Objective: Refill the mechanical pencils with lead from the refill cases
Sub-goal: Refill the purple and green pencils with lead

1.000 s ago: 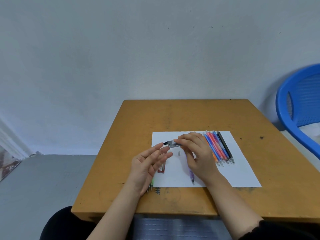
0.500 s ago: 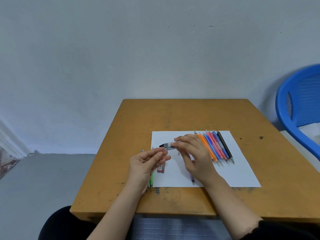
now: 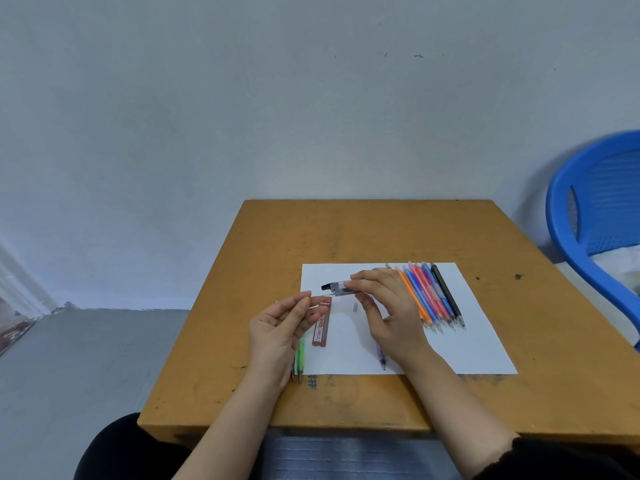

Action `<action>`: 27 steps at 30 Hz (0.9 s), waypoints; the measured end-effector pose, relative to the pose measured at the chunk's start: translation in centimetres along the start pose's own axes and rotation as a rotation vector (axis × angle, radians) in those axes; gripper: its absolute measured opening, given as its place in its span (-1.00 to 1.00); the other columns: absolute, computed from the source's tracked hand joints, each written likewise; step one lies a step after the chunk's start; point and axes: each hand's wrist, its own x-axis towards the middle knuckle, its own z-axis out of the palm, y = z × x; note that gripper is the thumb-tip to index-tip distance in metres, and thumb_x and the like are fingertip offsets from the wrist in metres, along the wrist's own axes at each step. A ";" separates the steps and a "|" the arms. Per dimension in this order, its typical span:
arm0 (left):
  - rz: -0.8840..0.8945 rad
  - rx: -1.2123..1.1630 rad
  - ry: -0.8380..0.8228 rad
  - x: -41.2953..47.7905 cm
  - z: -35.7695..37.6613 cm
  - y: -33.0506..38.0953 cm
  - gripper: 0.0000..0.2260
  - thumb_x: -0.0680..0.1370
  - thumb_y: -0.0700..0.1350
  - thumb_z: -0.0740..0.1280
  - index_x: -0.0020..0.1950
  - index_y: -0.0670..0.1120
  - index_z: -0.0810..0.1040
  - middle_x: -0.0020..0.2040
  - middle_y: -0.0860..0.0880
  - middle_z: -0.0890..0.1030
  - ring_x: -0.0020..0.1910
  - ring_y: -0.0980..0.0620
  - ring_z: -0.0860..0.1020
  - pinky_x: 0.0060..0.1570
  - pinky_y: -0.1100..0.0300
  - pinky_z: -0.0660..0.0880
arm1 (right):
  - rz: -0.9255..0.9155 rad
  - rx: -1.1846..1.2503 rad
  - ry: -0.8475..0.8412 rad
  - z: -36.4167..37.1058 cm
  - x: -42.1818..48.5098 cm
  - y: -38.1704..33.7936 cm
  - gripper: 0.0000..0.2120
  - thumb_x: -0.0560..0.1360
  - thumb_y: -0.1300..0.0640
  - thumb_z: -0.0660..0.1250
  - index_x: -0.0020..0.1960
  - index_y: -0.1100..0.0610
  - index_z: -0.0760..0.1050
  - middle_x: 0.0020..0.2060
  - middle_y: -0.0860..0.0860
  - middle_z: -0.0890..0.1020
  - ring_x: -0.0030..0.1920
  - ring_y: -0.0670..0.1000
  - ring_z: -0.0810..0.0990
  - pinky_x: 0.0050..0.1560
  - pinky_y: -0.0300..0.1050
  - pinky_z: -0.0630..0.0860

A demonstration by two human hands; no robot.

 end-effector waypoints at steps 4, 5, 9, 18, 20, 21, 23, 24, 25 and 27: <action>0.001 -0.060 0.044 0.3 -0.2 0.1 -0.89 0.52 -0.36 0.27 -0.02 -0.29 0.58 -0.17 -0.19 0.68 -0.25 -0.01 0.67 -0.26 0.27 0.60 | 0.032 0.008 0.008 0.1 -0.1 0.2 -0.78 0.52 0.22 0.23 0.08 0.19 0.61 0.01 0.04 0.62 0.12 -0.07 0.49 0.19 -0.36 0.36; 0.001 -0.079 0.055 0.4 -0.2 0.2 -0.90 0.52 -0.35 0.28 -0.02 -0.28 0.57 -0.17 -0.19 0.68 -0.24 -0.01 0.67 -0.25 0.26 0.61 | 0.039 0.005 0.009 0.1 -0.1 0.2 -0.77 0.52 0.22 0.23 0.09 0.18 0.61 0.01 0.03 0.62 0.12 -0.08 0.49 0.19 -0.37 0.35; 0.015 -0.138 0.054 0.9 -0.1 0.3 -0.90 0.54 -0.32 0.27 -0.03 -0.24 0.58 -0.14 -0.15 0.68 -0.16 0.00 0.66 -0.08 0.19 0.61 | 0.055 0.007 0.024 -0.1 -0.1 0.2 -0.77 0.51 0.21 0.23 0.08 0.17 0.61 0.01 0.01 0.62 0.12 -0.13 0.47 0.19 -0.38 0.33; 0.166 0.144 0.050 1.7 -1.1 2.2 -0.90 0.59 -0.23 0.24 -0.03 -0.11 0.55 -0.16 0.00 0.70 -0.16 0.09 0.62 -0.16 0.24 0.51 | 0.094 -0.016 0.055 -0.1 -0.1 0.2 -0.76 0.48 0.28 0.32 0.11 0.12 0.59 0.03 -0.02 0.62 0.13 -0.20 0.44 0.19 -0.42 0.33; 0.199 0.202 0.093 1.9 -1.5 2.5 -0.88 0.58 -0.22 0.26 -0.01 -0.08 0.58 -0.20 0.02 0.69 -0.17 0.10 0.59 -0.15 0.23 0.51 | 0.098 -0.011 0.065 -0.1 -0.2 0.2 -0.78 0.49 0.24 0.31 0.12 0.11 0.59 0.04 -0.03 0.62 0.14 -0.19 0.45 0.20 -0.39 0.34; 0.218 0.237 0.110 2.0 -1.7 2.5 -0.88 0.58 -0.21 0.27 0.01 -0.06 0.60 -0.21 0.03 0.68 -0.18 0.11 0.58 -0.13 0.22 0.51 | 0.103 -0.009 0.073 -0.1 -0.2 0.3 -0.78 0.51 0.21 0.29 0.12 0.10 0.59 0.04 -0.04 0.62 0.14 -0.20 0.46 0.20 -0.34 0.37; 0.264 0.323 0.126 2.3 -2.2 2.6 -0.87 0.57 -0.20 0.29 0.03 -0.04 0.61 -0.23 0.05 0.67 -0.20 0.15 0.57 -0.12 0.24 0.54 | 0.122 -0.013 0.097 -0.1 -0.2 0.3 -0.77 0.51 0.20 0.30 0.14 0.08 0.57 0.07 -0.09 0.60 0.16 -0.22 0.46 0.18 -0.24 0.43; 0.285 0.372 0.134 2.3 -2.3 2.5 -0.87 0.57 -0.20 0.30 0.03 -0.03 0.62 -0.23 0.06 0.67 -0.21 0.18 0.58 -0.12 0.26 0.55 | 0.138 -0.014 0.110 -0.1 -0.2 0.3 -0.75 0.50 0.21 0.31 0.16 0.06 0.56 0.08 -0.12 0.58 0.16 -0.23 0.45 0.17 -0.20 0.44; 0.306 0.420 0.141 2.3 -2.5 2.4 -0.86 0.56 -0.19 0.32 0.04 -0.01 0.62 -0.22 0.07 0.67 -0.22 0.21 0.58 -0.12 0.28 0.56 | 0.153 -0.010 0.119 -0.1 -0.2 0.3 -0.73 0.50 0.20 0.31 0.17 0.04 0.54 0.09 -0.14 0.56 0.17 -0.24 0.44 0.16 -0.19 0.45; 0.349 0.499 0.158 2.3 -2.8 2.0 -0.85 0.56 -0.18 0.33 0.04 0.02 0.63 -0.21 0.07 0.67 -0.20 0.23 0.59 -0.11 0.31 0.56 | 0.161 0.005 0.127 -0.2 -0.2 0.1 -0.71 0.51 0.19 0.29 0.21 0.00 0.51 0.10 -0.16 0.55 0.19 -0.25 0.45 0.17 -0.20 0.47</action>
